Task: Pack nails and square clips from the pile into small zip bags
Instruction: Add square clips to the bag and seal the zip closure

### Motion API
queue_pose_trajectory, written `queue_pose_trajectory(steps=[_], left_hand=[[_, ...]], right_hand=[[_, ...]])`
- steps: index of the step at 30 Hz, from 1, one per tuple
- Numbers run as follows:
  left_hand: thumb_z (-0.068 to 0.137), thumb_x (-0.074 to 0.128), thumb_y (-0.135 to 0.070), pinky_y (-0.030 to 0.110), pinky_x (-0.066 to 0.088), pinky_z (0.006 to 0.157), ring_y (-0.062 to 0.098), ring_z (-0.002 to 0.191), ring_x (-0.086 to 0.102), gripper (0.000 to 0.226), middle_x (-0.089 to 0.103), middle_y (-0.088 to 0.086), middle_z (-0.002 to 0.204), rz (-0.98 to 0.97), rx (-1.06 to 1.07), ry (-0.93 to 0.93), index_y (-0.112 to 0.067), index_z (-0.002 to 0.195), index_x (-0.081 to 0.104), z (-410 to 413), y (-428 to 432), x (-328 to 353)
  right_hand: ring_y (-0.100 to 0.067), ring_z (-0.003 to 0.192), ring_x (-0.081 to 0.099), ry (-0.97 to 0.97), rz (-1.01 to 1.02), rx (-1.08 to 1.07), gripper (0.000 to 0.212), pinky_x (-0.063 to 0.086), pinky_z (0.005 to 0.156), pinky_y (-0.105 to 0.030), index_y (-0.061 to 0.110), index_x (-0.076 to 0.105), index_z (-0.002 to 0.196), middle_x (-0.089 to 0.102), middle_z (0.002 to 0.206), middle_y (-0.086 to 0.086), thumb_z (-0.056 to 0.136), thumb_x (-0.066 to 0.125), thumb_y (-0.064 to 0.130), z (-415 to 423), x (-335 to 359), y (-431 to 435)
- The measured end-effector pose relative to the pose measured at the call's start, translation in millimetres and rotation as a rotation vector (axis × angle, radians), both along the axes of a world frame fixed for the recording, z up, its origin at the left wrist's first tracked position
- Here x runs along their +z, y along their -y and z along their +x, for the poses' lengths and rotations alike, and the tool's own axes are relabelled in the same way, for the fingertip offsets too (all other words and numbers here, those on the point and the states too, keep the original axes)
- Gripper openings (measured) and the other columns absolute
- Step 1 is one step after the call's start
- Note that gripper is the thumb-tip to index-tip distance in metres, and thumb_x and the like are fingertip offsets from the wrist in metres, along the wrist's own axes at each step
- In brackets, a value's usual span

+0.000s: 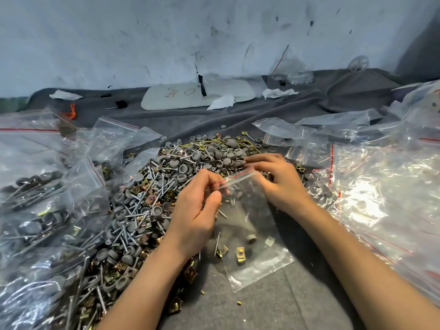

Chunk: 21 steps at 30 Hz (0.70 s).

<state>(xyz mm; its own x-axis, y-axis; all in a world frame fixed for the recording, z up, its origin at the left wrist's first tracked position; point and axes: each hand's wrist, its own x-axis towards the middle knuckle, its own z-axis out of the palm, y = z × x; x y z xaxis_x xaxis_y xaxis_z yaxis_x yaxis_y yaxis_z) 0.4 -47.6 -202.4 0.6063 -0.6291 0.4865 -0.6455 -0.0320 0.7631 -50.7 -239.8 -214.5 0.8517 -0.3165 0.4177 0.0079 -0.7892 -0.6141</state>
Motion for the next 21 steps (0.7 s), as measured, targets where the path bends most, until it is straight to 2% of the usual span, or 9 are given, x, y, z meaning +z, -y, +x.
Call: queue_pose_trajectory(steps=[3,5,8,11,14,16,19,21], left_hand=[[0.084,0.042,-0.014,0.031,0.039,0.062,0.019,0.067,0.048,0.009,0.056,0.012,0.078,0.057,-0.016,0.009,-0.009,0.08,0.048,0.9,0.4,-1.5],[0.085,0.041,-0.015,0.029,0.036,0.061,0.016,0.066,0.045,0.009,0.055,0.011,0.078,0.091,-0.03,0.028,-0.01,0.078,0.046,0.2,0.9,-2.3],[0.085,0.041,-0.017,0.031,0.038,0.064,0.019,0.07,0.047,0.009,0.056,0.01,0.082,0.11,-0.027,0.028,-0.013,0.078,0.045,0.4,1.1,-3.0],[0.085,0.041,-0.016,0.026,0.036,0.063,0.017,0.07,0.047,0.009,0.057,0.011,0.085,0.097,-0.021,0.034,-0.017,0.076,0.042,1.1,0.6,-3.1],[0.085,0.041,-0.016,0.031,0.039,0.064,0.021,0.072,0.049,0.011,0.058,0.011,0.089,0.083,-0.023,0.021,-0.021,0.075,0.041,0.3,0.7,-2.3],[0.085,0.041,-0.015,0.033,0.04,0.064,0.022,0.072,0.05,0.012,0.059,0.012,0.09,0.068,-0.025,0.016,-0.023,0.076,0.041,-0.6,0.8,-1.4],[0.083,0.041,-0.011,0.03,0.039,0.061,0.017,0.068,0.048,0.016,0.058,0.012,0.086,0.028,-0.014,0.037,-0.024,0.074,0.042,-1.9,1.4,0.9],[0.079,0.041,-0.008,0.038,0.039,0.06,0.02,0.065,0.046,0.013,0.054,0.012,0.075,-0.006,0.001,0.037,-0.017,0.071,0.046,-1.8,0.9,2.3]], right_hand=[[-0.012,0.11,0.06,0.163,0.42,0.134,0.021,0.046,0.096,-0.029,0.014,0.073,0.102,0.068,0.112,0.005,0.09,0.057,0.021,-8.2,16.1,-3.7],[-0.013,0.106,0.063,0.215,0.546,0.243,0.029,0.046,0.091,-0.022,0.011,0.074,0.095,0.071,0.107,0.001,0.089,0.049,0.024,-13.8,24.9,-7.9],[-0.011,0.099,0.065,0.186,0.506,0.365,0.037,0.044,0.087,-0.014,0.002,0.074,0.088,0.073,0.099,-0.005,0.089,0.047,0.028,-16.7,29.4,-18.4],[-0.013,0.098,0.066,0.191,0.5,0.376,0.038,0.046,0.087,-0.018,0.007,0.073,0.083,0.073,0.098,-0.007,0.087,0.046,0.035,-16.8,30.0,-21.5],[-0.016,0.106,0.063,0.231,0.513,0.289,0.035,0.045,0.093,-0.031,0.009,0.07,0.097,0.071,0.106,-0.003,0.091,0.043,0.031,-16.8,29.6,-16.6],[-0.011,0.112,0.058,0.209,0.458,0.221,0.034,0.044,0.094,-0.027,0.016,0.067,0.109,0.068,0.114,0.002,0.092,0.042,0.032,-15.3,26.5,-15.5],[-0.004,0.125,0.044,0.122,0.246,0.149,0.037,0.033,0.104,-0.023,0.025,0.061,0.122,0.058,0.129,0.01,0.093,0.04,0.032,-5.8,16.4,-17.2],[-0.01,0.132,0.036,0.068,0.132,0.123,0.033,0.023,0.112,-0.029,0.022,0.062,0.124,0.053,0.135,0.008,0.098,0.042,0.024,3.3,10.1,-17.0]])
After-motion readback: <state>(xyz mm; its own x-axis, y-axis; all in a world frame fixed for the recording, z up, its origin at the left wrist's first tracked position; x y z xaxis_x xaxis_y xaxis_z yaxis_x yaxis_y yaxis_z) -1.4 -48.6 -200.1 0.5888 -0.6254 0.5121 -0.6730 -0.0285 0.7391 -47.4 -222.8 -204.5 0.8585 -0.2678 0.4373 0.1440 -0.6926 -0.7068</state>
